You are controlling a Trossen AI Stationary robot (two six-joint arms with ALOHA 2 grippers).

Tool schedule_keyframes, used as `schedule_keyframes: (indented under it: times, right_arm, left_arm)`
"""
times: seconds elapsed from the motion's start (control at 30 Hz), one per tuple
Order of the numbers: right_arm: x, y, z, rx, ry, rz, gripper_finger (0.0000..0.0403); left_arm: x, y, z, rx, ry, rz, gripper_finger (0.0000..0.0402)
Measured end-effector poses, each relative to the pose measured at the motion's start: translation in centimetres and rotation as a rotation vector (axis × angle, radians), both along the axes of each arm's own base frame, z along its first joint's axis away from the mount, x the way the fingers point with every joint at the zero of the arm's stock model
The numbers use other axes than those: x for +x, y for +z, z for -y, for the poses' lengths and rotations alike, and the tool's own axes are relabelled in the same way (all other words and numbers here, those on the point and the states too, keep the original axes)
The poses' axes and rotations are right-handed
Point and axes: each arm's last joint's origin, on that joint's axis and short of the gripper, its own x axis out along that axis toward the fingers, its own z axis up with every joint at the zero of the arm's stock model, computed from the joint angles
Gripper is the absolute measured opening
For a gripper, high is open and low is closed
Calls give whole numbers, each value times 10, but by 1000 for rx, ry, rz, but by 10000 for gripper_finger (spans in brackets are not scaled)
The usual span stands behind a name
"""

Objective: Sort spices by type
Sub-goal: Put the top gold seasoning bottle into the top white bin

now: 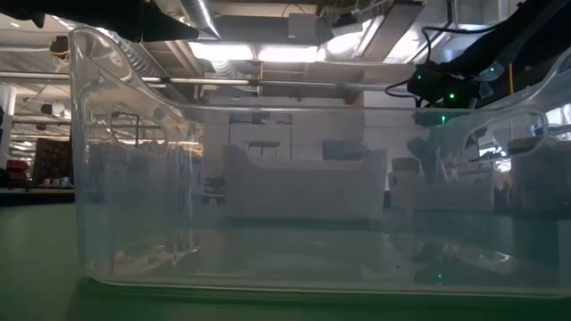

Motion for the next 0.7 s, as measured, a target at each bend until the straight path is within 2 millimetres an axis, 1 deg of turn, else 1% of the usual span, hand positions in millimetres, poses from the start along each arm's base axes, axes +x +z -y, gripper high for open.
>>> schedule_keyframes:
  times: [0.2, 0.3, 0.53, 0.7]
  right_arm:
    - [0, 0, 0, -2, -5, -9, 320]
    - [0, 0, 0, -1, -3, -12, 329]
    - [-1, 1, 0, -8, 1, -38, 323]
    - [-4, 10, -5, -29, 6, -17, 319]
  left_arm:
    - [0, 0, 0, 0, 0, 0, 279]
    - [0, 0, 0, 0, 0, 0, 279]
    - [0, 0, 0, 0, 0, 0, 279]
    - [0, 0, 0, 0, 0, 0, 279]
